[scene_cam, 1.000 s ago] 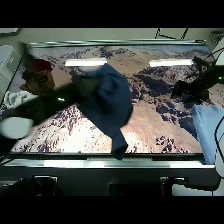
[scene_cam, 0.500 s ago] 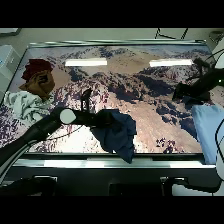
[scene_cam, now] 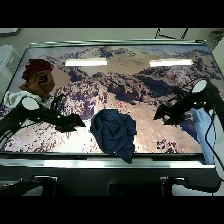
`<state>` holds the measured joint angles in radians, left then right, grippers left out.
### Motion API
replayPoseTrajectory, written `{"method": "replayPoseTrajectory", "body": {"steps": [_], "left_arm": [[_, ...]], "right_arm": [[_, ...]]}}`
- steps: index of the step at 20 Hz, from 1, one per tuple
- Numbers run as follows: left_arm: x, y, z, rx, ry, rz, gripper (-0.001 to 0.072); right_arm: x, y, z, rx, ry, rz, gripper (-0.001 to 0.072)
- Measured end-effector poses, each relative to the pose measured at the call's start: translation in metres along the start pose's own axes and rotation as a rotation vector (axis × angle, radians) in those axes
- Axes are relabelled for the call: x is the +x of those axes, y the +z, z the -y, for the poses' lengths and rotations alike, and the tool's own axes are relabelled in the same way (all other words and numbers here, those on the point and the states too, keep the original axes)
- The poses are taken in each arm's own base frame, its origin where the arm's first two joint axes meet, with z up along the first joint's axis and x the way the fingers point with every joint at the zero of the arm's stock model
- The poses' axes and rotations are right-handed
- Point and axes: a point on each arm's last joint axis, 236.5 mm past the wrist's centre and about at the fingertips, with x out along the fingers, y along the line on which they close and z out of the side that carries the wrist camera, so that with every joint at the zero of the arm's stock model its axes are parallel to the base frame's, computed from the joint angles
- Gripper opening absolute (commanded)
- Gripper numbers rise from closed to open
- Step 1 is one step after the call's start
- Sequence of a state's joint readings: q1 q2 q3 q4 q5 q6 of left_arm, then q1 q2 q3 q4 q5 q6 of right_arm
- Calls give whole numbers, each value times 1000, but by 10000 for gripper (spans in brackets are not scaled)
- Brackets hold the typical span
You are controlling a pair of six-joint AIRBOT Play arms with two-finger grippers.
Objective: Fold the clothes and pants, and hang the long-sleeved shirts on hangers.
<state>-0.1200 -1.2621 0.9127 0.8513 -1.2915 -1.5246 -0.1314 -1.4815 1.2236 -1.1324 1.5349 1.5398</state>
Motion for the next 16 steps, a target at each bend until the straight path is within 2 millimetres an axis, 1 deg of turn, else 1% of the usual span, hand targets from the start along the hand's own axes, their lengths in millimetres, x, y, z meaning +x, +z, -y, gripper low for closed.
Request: {"method": "replayPoseTrajectory", "body": {"steps": [2,5,7,10,11,12,14,16], "left_arm": [[23,-16,-1,-14,-38,-32,711],[61,-40,7,-17,-90,-59,711],[84,-54,11,-11,-96,-68,710],[111,-65,17,10,-86,-63,708],[118,-68,20,12,-86,-60,678],[125,-71,24,10,-90,-59,590],[137,-72,29,-1,-95,-44,572],[145,-66,32,-15,-95,-1,252]], "right_arm": [[16,-4,-8,-8,20,-13,699],[37,-4,-22,-42,27,-2,707],[46,1,-33,-71,26,27,707],[56,10,-47,-96,33,70,706],[59,11,-51,-97,39,75,706],[63,13,-53,-94,48,75,705],[71,13,-57,-81,68,59,700],[79,12,-61,-59,94,35,698]]}}
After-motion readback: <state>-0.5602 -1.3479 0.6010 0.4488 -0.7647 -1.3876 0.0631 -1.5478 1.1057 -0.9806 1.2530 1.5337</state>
